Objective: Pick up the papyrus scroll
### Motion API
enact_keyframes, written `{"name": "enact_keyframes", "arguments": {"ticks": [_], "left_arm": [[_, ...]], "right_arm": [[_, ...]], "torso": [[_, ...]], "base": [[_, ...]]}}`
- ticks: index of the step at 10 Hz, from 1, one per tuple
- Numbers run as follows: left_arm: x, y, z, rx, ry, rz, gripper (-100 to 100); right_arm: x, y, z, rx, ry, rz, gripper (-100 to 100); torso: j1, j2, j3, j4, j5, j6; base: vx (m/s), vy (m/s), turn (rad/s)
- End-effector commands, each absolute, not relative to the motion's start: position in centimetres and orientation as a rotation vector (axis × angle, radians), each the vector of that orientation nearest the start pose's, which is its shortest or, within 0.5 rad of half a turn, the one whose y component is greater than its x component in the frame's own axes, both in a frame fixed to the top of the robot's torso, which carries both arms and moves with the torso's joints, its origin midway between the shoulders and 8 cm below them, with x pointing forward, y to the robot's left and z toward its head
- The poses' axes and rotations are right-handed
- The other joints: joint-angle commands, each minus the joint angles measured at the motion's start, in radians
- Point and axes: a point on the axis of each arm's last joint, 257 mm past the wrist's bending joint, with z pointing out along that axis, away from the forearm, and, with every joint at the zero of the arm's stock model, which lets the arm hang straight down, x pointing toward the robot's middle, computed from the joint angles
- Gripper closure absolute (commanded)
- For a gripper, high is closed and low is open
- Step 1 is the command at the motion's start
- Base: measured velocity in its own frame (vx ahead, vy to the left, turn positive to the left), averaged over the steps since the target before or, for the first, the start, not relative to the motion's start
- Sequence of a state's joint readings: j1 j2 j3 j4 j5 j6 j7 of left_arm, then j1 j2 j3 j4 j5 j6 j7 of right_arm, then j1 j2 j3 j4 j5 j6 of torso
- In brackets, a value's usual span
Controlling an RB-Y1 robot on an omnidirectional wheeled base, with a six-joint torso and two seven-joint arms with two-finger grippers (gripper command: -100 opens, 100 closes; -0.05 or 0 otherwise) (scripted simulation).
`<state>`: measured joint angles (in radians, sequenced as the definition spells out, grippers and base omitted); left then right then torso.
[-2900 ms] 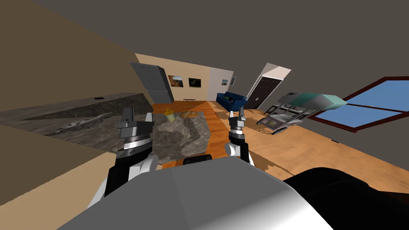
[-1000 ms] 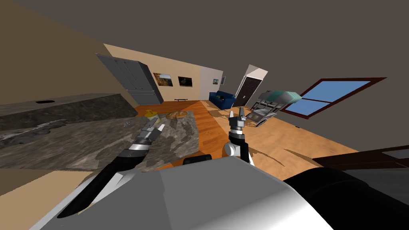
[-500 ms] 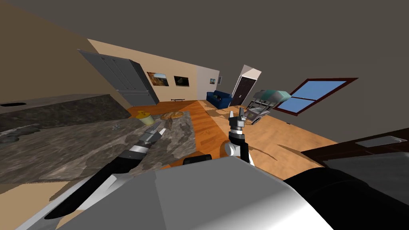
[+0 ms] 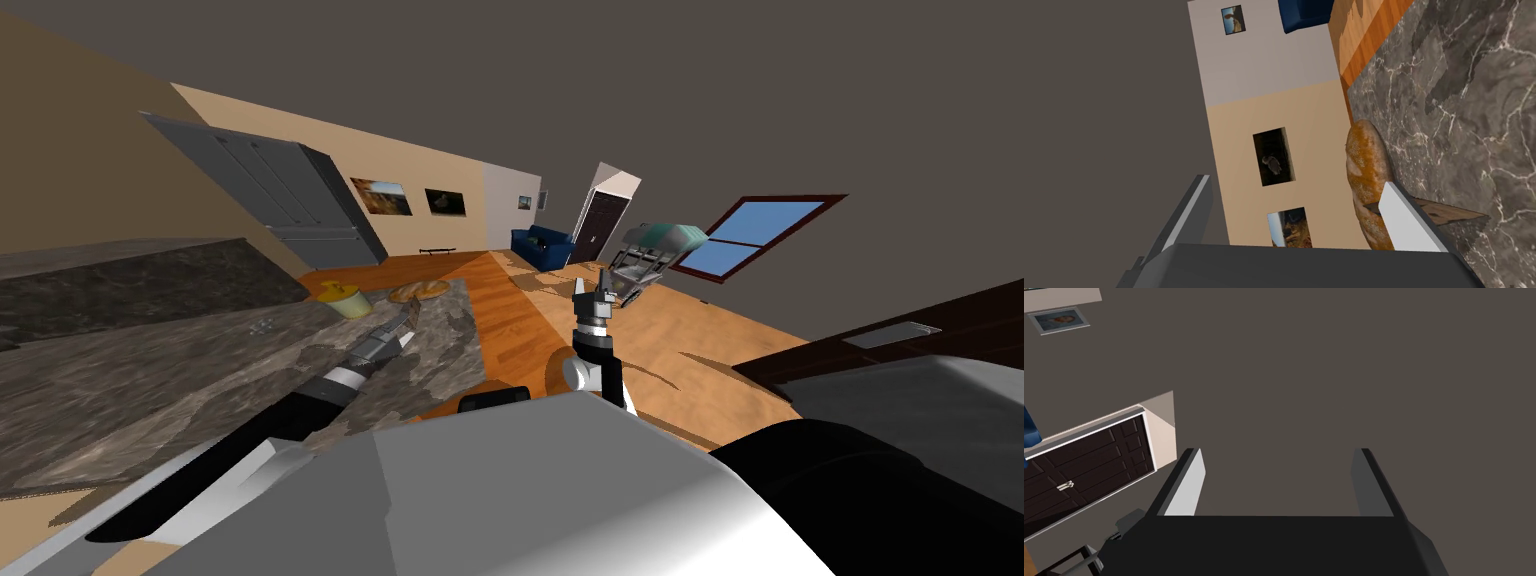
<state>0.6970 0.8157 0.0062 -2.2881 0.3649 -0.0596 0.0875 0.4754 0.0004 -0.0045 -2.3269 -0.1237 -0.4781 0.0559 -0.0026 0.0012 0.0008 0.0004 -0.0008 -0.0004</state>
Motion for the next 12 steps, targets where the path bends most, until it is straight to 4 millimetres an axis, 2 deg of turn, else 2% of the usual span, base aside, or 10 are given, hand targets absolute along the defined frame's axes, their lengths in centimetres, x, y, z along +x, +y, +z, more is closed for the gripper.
{"name": "enact_keyframes", "arguments": {"ticks": [1,2,3,5,6,7,8,9,10,12], "left_arm": [[35.4,29.5,-16.9,-0.94,1.629,-1.17,-100],[35.3,29.4,-16.9,-0.911,1.663,-1.157,-100],[34.9,30.1,-18.6,-0.96,1.712,-1.124,-100],[34.9,30.1,-18.6,-0.93,1.747,-1.109,-100],[34.4,30.9,-20.2,-0.971,1.803,-1.067,-100],[34.4,30.9,-20.3,-0.952,1.825,-1.056,-100],[33.9,31.9,-21.7,-0.993,1.879,-1.01,-100],[33.8,31.9,-21.8,-0.972,1.9,-0.999,-100],[33.3,32.9,-23.1,-1.019,1.946,-0.953,-100],[32.6,34.1,-24.4,-1.036,2.016,-0.888,-100]], "right_arm": [[33.7,-29.1,4.9,0.675,0.518,1.346,0],[33.7,-29.1,4.9,0.675,0.518,1.346,0],[33.7,-29.1,4.9,0.675,0.518,1.346,0],[33.7,-29.1,4.9,0.675,0.518,1.346,0],[33.7,-29.1,4.9,0.675,0.518,1.346,0],[33.7,-29.1,4.9,0.675,0.518,1.346,0],[33.7,-29.1,4.9,0.675,0.518,1.346,0],[33.7,-29.1,4.9,0.675,0.518,1.346,0],[33.7,-29.1,4.9,0.675,0.518,1.346,0],[33.7,-29.1,4.9,0.675,0.518,1.346,0]], "torso": [[0.0,0.0,0.0,0.0,0.0,0.0],[0.0,0.0,0.0,0.0,0.0,0.0],[0.0,0.0,0.0,0.0,0.0,0.0],[0.001,-0.001,0.0,0.0,0.0,0.0],[0.002,-0.001,0.0,0.0,0.001,0.0],[0.002,-0.001,-0.001,0.0,0.001,0.0],[0.002,-0.001,0.0,0.0,0.0,0.0],[0.002,-0.001,0.0,0.0,0.0,0.0],[0.002,0.0,0.0,0.0,0.001,0.0],[0.003,-0.001,0.0,0.0,0.001,0.0]], "base": [[-0.002,-0.053,-0.14],[-0.001,-0.041,-0.07],[0.001,-0.051,-0.137],[0.002,-0.024,-0.036],[0.005,-0.025,-0.132],[0.001,-0.022,-0.091],[-0.002,-0.023,-0.155],[-0.001,-0.016,-0.095],[0.0,-0.017,-0.143],[0.002,-0.007,-0.149]]}}
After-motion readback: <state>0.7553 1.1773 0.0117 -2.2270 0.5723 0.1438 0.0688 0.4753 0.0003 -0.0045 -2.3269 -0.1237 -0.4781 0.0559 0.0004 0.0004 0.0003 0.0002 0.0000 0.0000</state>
